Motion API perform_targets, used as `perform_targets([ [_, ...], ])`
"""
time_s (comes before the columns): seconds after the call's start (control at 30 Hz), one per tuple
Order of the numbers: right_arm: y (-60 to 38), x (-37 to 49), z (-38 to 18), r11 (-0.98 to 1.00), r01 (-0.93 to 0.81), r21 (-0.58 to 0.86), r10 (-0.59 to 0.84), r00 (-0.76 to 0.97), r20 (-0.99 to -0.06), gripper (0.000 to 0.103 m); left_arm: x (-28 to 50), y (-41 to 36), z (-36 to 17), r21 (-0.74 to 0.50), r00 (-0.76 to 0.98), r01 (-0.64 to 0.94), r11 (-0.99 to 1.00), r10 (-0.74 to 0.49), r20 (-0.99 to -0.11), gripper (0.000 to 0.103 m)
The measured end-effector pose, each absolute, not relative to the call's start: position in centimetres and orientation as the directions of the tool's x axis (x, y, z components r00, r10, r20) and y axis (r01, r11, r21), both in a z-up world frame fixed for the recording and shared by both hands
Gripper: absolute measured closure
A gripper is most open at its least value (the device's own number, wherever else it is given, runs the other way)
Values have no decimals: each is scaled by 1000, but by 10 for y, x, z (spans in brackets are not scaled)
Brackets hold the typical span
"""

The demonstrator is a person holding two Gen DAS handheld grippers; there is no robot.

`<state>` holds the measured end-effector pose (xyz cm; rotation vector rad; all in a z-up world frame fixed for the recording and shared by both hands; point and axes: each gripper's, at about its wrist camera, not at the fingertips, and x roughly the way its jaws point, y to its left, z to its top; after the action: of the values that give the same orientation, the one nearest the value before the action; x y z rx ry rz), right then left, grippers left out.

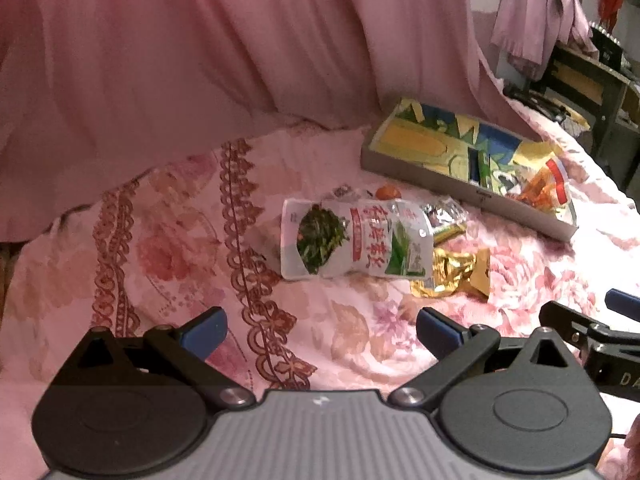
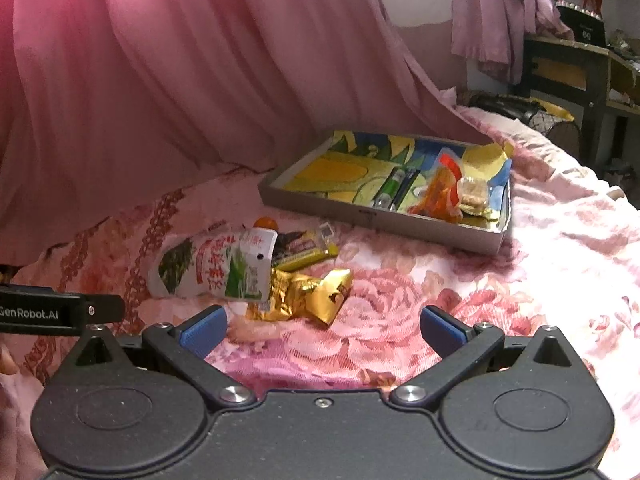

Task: Organize snacks
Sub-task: 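Withdraw both open tools from the tray back toward the snack pile, then move the left tool to the white seaweed pouch while the right tool approaches the gold foil packet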

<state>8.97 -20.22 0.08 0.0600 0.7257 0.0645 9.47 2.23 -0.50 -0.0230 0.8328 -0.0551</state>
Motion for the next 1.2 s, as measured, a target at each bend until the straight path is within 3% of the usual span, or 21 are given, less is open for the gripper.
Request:
perform_targets([
  [0.43, -198, 105, -16, 997, -37, 73, 79, 661, -746, 1, 126, 19, -18, -76, 567, 94, 993, -116, -815, 0],
  [1.2, -188, 153, -31, 991, -127, 41, 108, 588, -802, 1, 178, 19, -27, 20, 590, 176, 984, -89, -802, 0],
])
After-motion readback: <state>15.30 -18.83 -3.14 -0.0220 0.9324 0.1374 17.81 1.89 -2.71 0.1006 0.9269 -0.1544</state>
